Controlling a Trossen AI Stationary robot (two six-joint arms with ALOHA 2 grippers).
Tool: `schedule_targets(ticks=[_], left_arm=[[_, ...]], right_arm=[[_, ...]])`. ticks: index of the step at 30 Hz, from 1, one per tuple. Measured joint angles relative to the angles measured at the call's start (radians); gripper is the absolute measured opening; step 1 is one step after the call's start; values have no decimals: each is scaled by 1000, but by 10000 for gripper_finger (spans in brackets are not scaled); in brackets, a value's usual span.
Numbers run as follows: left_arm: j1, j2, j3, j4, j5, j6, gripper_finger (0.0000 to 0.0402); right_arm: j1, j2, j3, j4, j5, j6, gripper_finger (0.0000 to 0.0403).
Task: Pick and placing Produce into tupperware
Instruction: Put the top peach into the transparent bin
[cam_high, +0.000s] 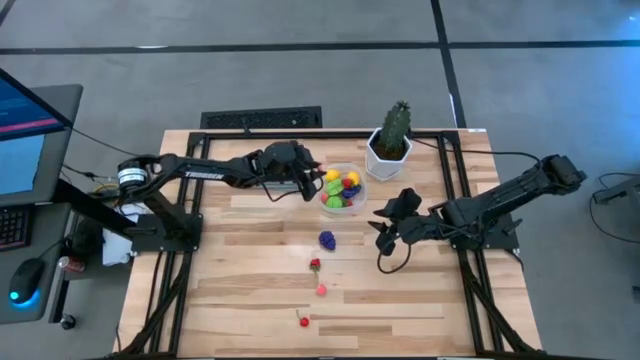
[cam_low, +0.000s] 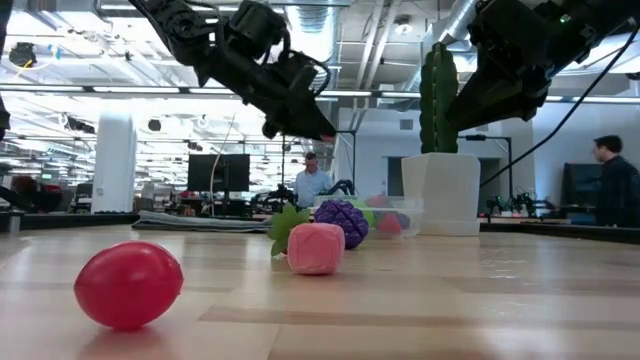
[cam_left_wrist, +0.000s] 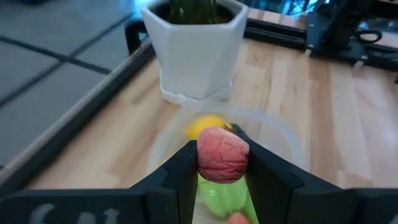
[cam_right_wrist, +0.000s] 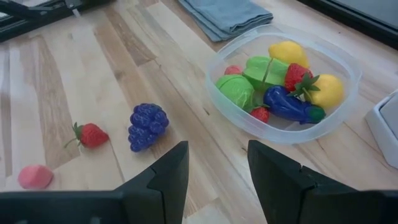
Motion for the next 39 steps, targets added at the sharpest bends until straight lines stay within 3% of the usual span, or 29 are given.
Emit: schedule_targets(ticks=[12,24,39], left_arm=[[-23,160,3,32,-1,-128,109],[-23,176,3,35,11,-142,113],[-21,176,4,20,30,-143,204]], right_arm=[[15,0,1,20,0,1,187],[5,0,1,21,0,8,187],[-13,0,1,21,0,0,187]])
